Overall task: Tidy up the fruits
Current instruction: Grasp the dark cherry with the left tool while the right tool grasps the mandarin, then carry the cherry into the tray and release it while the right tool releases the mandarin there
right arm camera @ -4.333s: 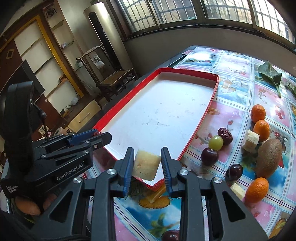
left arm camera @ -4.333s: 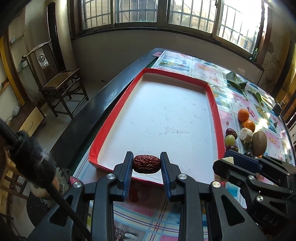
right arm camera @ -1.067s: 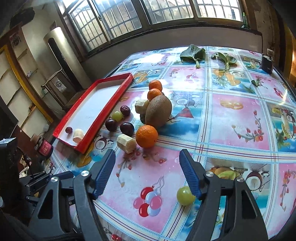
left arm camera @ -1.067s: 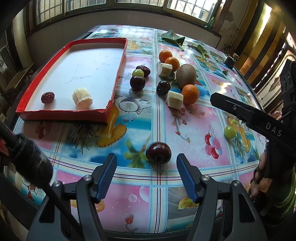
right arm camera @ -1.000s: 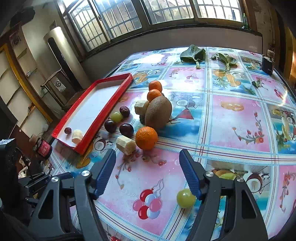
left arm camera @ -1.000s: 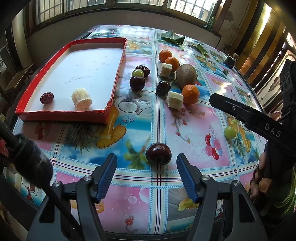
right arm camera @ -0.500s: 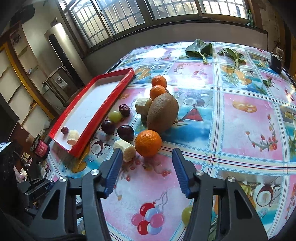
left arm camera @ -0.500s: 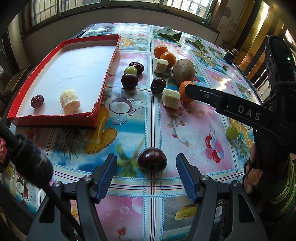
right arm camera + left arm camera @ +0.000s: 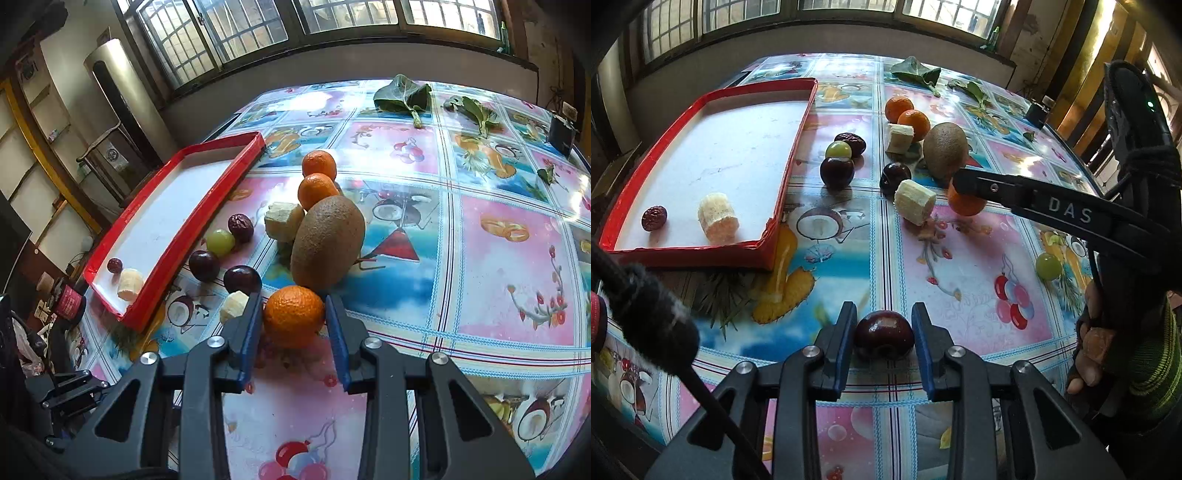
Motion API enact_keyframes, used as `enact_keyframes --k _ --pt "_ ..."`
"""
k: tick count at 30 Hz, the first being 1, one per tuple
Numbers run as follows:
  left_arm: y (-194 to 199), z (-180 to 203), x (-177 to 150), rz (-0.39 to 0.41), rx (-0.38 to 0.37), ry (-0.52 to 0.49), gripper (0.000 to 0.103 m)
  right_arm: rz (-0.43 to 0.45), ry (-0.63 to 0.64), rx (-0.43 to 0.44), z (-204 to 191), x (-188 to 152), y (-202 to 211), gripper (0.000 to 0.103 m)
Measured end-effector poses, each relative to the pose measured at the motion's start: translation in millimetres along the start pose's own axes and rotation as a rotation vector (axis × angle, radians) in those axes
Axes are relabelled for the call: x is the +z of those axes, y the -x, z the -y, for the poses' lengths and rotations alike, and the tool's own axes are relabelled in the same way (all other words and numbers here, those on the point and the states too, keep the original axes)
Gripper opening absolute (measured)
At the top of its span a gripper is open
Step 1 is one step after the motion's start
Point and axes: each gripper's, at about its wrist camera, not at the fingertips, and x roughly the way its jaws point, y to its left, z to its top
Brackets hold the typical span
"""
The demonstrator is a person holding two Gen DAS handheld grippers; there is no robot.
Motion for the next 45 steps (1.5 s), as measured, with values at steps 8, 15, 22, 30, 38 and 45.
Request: enact_keyframes --k 8,15,22,30,38,45 --pt "26.3 -10.0 5.3 0.065 0.012 0.021 0.03 0.064 -0.019 0.034 0.0 -3.5 36.7 0.037" --pt "42.2 -26.5 13.9 0.107 0.064 0.053 0.03 0.091 0.012 0.089 -20.9 2.7 51.1 0.037" --pt "50.6 -48.4 16.4 0.126 0.133 0.093 0.03 0.082 0.054 0.134 -46.7 7.3 45.5 0.037" --pt "51.9 -70.0 20.9 0.144 0.166 0.127 0.03 0.054 0.079 0.167 -62.3 8.3 31.0 0.037" --pt "58.2 -102.1 34.9 0.175 0.212 0.188 0.03 0.032 0.119 0.201 -82.7 15.5 13.5 0.037" --pt "52.9 -116.3 52.0 0.19 0.242 0.202 0.03 0.018 0.158 0.246 -108.8 27.3 -7.7 0.037"
